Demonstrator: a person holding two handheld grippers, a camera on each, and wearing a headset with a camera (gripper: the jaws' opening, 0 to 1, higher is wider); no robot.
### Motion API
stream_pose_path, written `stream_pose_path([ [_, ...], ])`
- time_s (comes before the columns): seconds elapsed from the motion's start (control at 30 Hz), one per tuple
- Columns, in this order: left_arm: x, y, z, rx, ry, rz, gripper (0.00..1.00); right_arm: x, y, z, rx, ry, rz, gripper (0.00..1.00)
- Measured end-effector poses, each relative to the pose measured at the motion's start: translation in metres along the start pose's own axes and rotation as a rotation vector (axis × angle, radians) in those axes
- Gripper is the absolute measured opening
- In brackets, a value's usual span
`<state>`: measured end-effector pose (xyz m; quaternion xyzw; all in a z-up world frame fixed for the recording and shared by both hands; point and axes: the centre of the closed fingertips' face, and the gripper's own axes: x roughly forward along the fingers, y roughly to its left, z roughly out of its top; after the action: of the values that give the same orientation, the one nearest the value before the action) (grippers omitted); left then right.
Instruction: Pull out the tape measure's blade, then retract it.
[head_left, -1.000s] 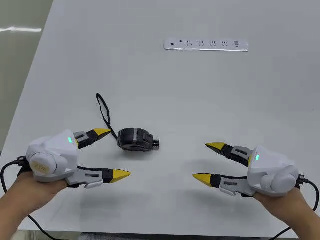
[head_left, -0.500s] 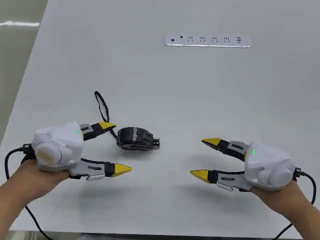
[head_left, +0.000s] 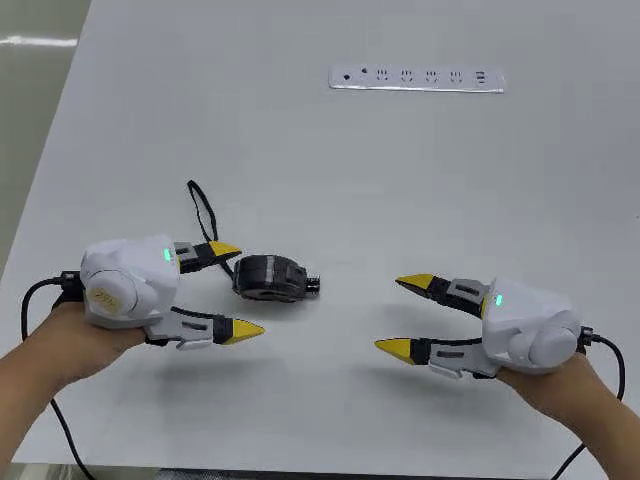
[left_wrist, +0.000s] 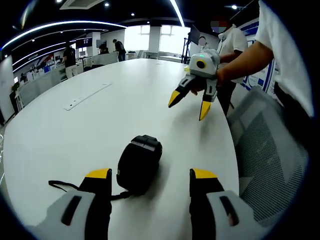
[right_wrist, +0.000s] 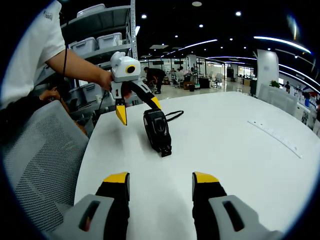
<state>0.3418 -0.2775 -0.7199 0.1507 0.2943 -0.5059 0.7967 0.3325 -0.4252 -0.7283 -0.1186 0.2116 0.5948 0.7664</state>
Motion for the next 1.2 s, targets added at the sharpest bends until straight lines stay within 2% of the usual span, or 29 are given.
stream_pose_path([
  [0.57,0.014,0.007,-0.005,0.023,0.025,-0.023,0.54,0.013,0.0,-0.002,0.004,0.003,0.034,0.49],
  [0.7,0.017,0.01,-0.005,0.008,0.025,-0.019,0.49,0.014,-0.002,-0.002,0.005,0.002,0.036,0.49],
  [0.93,0.025,0.011,-0.014,0.017,0.049,-0.027,0.45,0.015,-0.003,-0.002,0.008,0.001,0.038,0.49],
  [1.2,0.029,0.013,-0.014,0.018,0.05,-0.026,0.41,0.017,-0.004,-0.004,0.014,0.005,0.04,0.48],
])
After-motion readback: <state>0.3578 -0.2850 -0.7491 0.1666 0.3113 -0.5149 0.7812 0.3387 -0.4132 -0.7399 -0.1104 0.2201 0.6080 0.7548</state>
